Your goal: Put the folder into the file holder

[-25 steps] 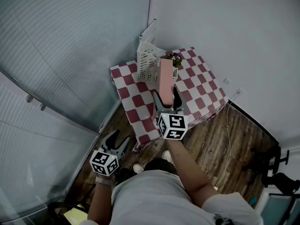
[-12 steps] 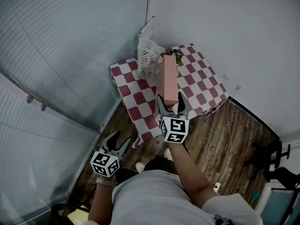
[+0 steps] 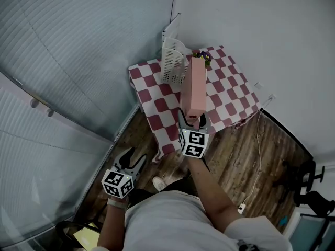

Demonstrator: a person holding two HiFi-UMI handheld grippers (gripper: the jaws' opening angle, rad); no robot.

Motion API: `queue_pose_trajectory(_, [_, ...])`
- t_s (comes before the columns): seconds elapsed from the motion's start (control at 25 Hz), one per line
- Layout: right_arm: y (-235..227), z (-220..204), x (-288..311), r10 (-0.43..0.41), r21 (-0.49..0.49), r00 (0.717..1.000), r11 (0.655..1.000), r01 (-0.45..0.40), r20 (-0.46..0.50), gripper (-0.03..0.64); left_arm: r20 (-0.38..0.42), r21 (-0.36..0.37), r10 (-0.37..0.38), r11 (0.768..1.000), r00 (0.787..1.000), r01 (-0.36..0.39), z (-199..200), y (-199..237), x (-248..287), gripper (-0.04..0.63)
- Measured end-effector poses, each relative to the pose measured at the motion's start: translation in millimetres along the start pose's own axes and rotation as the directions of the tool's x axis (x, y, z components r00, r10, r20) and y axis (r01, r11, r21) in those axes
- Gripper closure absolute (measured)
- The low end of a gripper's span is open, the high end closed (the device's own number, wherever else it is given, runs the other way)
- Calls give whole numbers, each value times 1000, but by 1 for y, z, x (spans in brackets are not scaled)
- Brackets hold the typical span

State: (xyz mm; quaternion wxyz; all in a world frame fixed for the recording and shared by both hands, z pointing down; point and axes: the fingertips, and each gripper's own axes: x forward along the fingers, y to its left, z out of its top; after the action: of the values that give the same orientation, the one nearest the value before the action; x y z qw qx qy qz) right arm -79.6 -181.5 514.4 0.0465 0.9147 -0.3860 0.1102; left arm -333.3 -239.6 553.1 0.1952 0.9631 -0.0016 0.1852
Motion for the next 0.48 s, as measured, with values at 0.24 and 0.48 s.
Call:
queue_pose_trajectory(0.24, [-6,-16,18,-27,15,999,1000,28,-33,255,-10,-24,39,999,999,-40,-9,6,-5,376])
queue_pose_trajectory(0.48, [-14,-40,35,-17,70,995,997,24,-94,255,-21,-33,67,997,998,-67,-15,9,-6,377])
